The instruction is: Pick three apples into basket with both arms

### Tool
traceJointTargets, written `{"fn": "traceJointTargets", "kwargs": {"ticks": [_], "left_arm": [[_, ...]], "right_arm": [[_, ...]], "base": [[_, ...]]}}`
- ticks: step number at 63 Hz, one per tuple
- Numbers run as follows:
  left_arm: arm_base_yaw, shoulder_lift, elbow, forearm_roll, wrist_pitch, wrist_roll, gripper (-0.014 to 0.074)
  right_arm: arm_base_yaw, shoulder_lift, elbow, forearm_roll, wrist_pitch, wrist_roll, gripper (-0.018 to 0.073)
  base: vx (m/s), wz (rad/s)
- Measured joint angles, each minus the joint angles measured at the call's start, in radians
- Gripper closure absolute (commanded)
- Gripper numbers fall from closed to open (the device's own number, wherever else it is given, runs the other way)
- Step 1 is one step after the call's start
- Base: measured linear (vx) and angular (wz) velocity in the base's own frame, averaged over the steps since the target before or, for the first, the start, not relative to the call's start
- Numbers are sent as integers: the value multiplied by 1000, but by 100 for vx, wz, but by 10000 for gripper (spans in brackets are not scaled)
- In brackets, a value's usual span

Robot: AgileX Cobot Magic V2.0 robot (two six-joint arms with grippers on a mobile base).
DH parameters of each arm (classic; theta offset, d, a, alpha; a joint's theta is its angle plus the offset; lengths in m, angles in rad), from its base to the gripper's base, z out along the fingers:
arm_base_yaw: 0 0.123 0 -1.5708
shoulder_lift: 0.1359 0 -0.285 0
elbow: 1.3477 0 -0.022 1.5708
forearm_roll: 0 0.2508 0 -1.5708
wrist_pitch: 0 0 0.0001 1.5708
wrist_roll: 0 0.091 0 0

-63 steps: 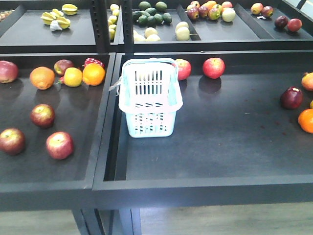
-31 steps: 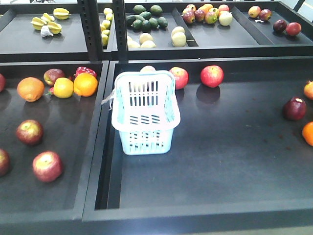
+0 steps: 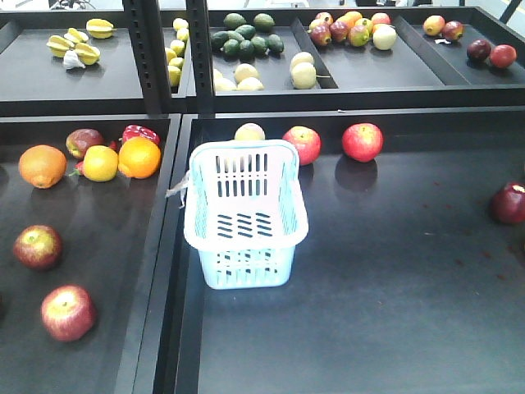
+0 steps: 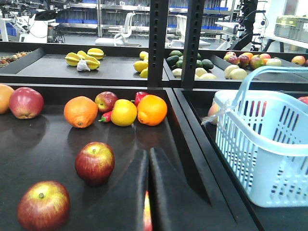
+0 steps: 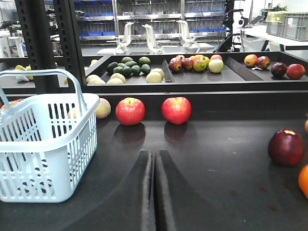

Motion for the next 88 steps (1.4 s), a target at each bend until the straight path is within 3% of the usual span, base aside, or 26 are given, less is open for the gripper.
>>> {"fn": "traceJointTargets", "kwargs": {"ticks": [88], "left_arm": [[0, 0, 0, 0, 0, 0, 603]], "right_arm": [[0, 0, 0, 0, 0, 0, 561]], "base": [[4, 2]]}}
